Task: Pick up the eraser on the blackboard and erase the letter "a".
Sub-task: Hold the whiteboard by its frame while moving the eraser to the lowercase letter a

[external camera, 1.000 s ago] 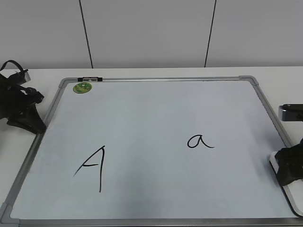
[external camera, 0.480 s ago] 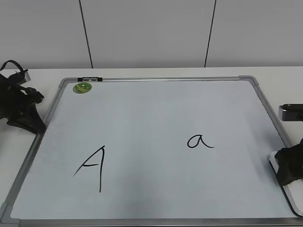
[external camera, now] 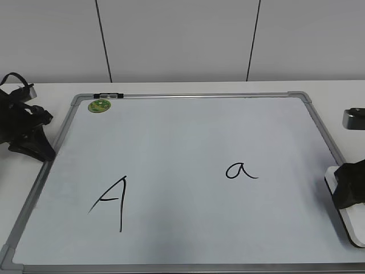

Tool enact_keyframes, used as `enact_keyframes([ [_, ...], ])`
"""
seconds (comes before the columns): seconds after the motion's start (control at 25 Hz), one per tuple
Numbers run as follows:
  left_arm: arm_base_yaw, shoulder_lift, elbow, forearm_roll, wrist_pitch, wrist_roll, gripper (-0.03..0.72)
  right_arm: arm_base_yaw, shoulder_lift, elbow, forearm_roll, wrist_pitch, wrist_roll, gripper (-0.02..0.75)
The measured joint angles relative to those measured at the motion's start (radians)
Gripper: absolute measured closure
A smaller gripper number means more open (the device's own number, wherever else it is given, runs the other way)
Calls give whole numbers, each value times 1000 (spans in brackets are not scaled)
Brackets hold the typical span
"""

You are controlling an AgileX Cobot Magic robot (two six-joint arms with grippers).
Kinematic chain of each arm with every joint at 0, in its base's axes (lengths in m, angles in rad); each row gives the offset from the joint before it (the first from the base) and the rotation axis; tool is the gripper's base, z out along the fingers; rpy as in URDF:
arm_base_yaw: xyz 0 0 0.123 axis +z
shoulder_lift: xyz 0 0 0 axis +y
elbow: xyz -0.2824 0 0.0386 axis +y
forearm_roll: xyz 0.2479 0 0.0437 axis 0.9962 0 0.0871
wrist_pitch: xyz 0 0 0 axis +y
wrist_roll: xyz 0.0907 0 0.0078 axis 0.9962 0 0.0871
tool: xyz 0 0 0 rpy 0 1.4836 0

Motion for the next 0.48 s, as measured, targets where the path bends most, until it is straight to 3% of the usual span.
enact_keyframes([
  [0.2,0,0,0,0,0,0,653,23,-11,-48,38,76,-34,206],
  [0.48,0,0,0,0,0,0,653,169,55,-267,36,168,-38,206],
])
